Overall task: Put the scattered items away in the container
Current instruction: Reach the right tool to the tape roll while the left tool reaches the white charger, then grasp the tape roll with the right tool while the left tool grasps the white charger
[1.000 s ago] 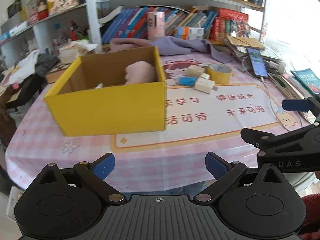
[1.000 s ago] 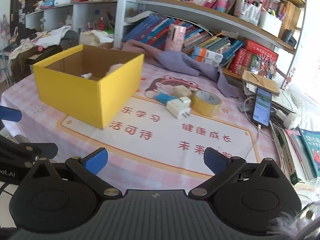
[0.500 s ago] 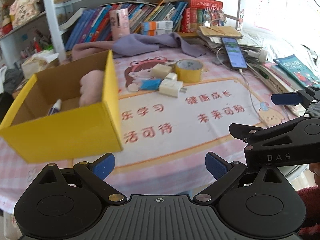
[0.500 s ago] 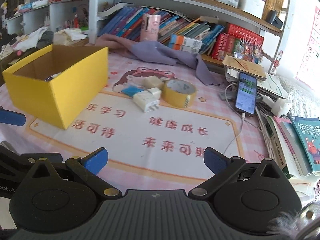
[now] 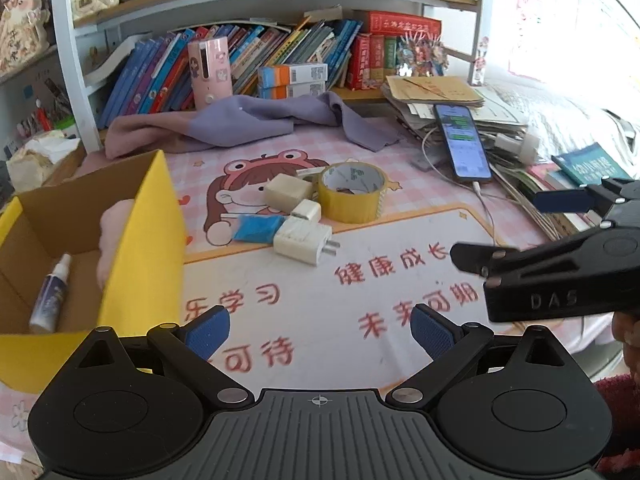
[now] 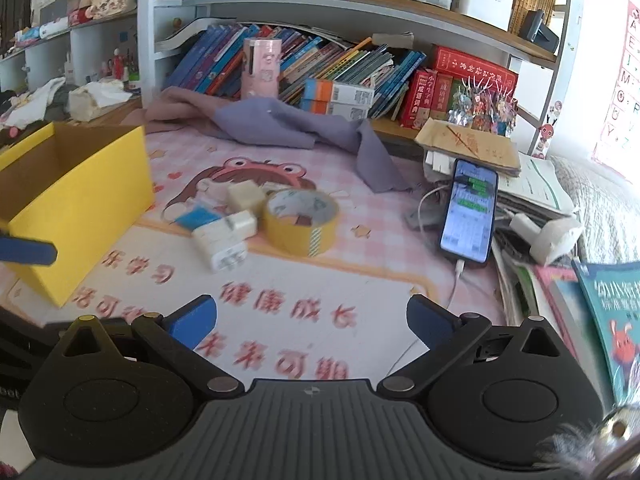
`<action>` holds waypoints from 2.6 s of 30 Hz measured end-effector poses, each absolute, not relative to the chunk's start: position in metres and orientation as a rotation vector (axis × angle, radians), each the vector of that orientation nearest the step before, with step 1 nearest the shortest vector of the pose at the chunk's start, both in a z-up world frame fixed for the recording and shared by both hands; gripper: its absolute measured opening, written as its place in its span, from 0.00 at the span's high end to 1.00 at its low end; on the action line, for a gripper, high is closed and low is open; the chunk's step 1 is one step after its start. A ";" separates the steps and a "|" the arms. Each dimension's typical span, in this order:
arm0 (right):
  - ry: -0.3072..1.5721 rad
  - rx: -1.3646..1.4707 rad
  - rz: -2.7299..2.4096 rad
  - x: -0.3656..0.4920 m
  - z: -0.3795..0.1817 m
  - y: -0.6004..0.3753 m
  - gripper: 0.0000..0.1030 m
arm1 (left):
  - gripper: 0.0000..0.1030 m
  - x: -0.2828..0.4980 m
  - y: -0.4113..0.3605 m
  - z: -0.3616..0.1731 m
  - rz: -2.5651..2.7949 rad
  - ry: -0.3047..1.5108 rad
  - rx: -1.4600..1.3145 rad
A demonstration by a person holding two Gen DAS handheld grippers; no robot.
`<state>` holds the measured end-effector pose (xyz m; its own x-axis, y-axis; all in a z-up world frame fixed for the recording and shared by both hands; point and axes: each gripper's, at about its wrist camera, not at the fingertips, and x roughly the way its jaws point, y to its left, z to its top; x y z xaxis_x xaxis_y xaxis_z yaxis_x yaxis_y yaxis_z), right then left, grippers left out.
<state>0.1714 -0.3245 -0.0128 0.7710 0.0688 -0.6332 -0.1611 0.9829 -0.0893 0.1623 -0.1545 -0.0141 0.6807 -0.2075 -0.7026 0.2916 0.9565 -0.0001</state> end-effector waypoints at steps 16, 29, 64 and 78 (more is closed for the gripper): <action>0.774 0.003 0.247 0.278 -0.030 -0.368 0.00 | 0.04 0.233 -0.183 -0.031 -0.092 0.846 0.083; 0.810 -0.033 0.324 0.349 -0.048 -0.352 0.00 | 0.06 0.296 -0.192 -0.061 -0.040 0.872 0.013; 0.904 -0.127 0.470 0.392 -0.076 -0.329 0.12 | 0.37 0.316 -0.183 -0.077 -0.011 0.941 -0.039; 0.839 -0.071 0.439 0.341 -0.045 -0.351 0.13 | 0.37 0.277 -0.185 -0.045 -0.038 0.850 -0.022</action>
<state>0.3411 -0.3512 -0.0451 0.5843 0.3478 -0.7332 -0.4034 0.9085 0.1095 0.2765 -0.1845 -0.0448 0.6592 -0.0426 -0.7507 0.0247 0.9991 -0.0350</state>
